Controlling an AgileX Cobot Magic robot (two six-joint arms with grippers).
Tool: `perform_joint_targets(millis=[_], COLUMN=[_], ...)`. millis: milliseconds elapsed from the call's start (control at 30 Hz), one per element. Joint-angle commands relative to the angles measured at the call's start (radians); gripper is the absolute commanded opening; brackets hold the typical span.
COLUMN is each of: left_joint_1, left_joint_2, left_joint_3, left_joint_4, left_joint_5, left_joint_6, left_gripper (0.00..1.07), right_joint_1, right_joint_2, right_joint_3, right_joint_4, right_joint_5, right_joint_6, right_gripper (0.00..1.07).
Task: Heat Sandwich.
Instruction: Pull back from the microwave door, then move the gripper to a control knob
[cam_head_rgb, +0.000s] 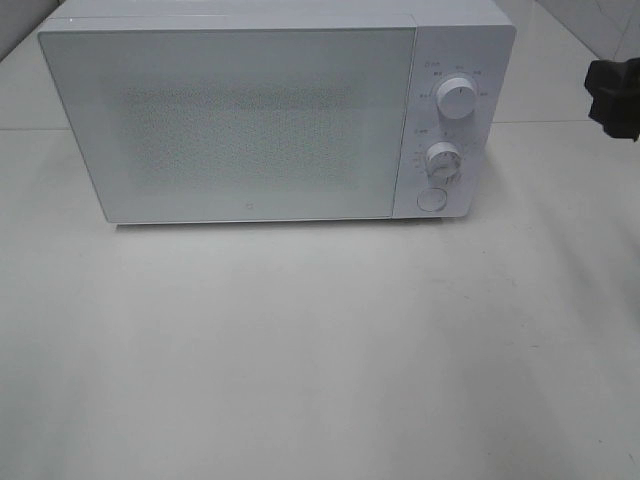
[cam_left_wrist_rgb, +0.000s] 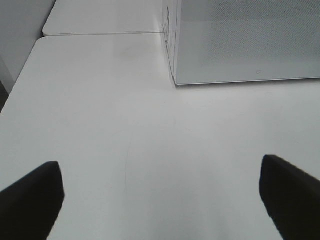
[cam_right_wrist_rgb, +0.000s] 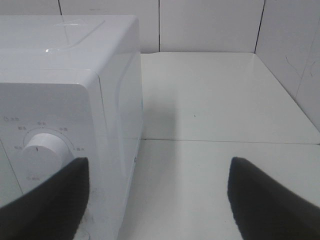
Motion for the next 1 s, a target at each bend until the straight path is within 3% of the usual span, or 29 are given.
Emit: perform_joint_targets(millis=[33,333,1000], left_joint_1=[0.003,0.003,0.003], left_joint_2=[-0.028,-0.028,-0.028], left_joint_3=[0.004,0.004,0.004], left_joint_4=[-0.003,-0.003,-0.003], left_joint_5=[0.000,0.000,0.000], left_joint_6=[-0.006,-0.006,-0.006], left_gripper=[1.04,1.04,1.04], right_joint_1=[0.038,0.216,0.632], right_joint_2=[0.032,0.151,0.411], right_joint_3=[0.043,0.108,0.107], right_joint_4=[0.058,0.268,0.693], right_joint_5=[-0.126,-0.328,-0.630], right_joint_6=[-0.057,-0.198,-0.296], right_gripper=[0.75,0.75,0.75])
